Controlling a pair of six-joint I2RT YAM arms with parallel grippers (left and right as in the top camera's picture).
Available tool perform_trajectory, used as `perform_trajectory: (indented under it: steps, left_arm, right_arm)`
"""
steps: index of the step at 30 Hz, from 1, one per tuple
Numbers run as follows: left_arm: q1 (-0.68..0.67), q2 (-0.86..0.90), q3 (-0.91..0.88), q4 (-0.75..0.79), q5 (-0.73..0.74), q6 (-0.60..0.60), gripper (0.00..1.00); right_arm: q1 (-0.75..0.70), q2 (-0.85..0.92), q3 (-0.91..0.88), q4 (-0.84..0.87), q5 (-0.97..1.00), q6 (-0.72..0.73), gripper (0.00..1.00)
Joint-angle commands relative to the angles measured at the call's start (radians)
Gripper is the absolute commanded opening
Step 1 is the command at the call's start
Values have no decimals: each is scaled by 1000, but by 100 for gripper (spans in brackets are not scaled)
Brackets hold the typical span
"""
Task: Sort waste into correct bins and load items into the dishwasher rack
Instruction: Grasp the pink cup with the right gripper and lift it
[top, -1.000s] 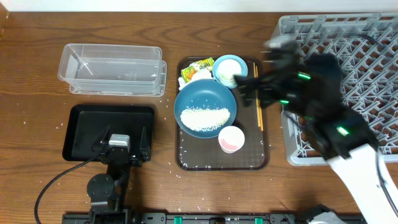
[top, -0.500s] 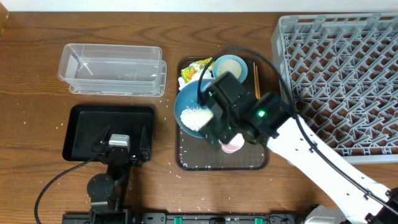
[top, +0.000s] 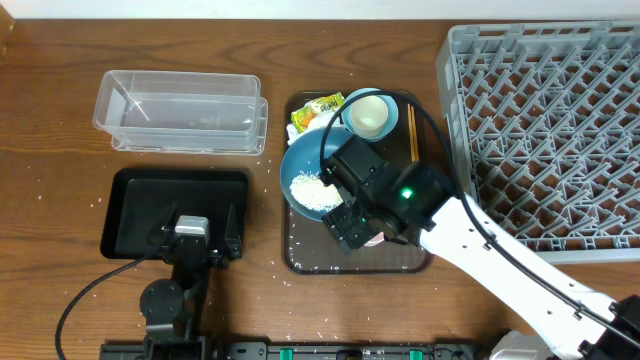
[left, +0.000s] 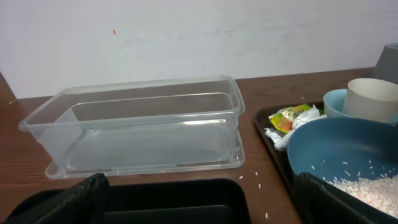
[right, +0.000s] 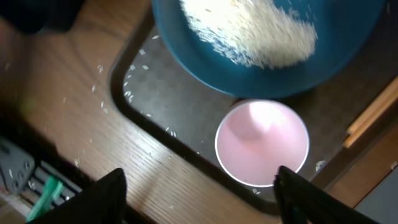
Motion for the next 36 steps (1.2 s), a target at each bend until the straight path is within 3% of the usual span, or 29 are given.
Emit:
perform_trajectory:
  steps: [1,4,20,36]
  left_arm:
    - [4,-1,-18,-33,10,6,96]
    - [4,-1,-18,-33,10,6,96]
    - [4,-1,-18,-33,10,6,96]
    - [4,-1,-18,-33,10,6,96]
  right_arm:
    - [1,19,-43,23,42,167,72]
    - [2,36,-74,55,42,214,72]
    - [2,214,-121,95,113,229,50]
    - [2,223,-114,105,113,229,32]
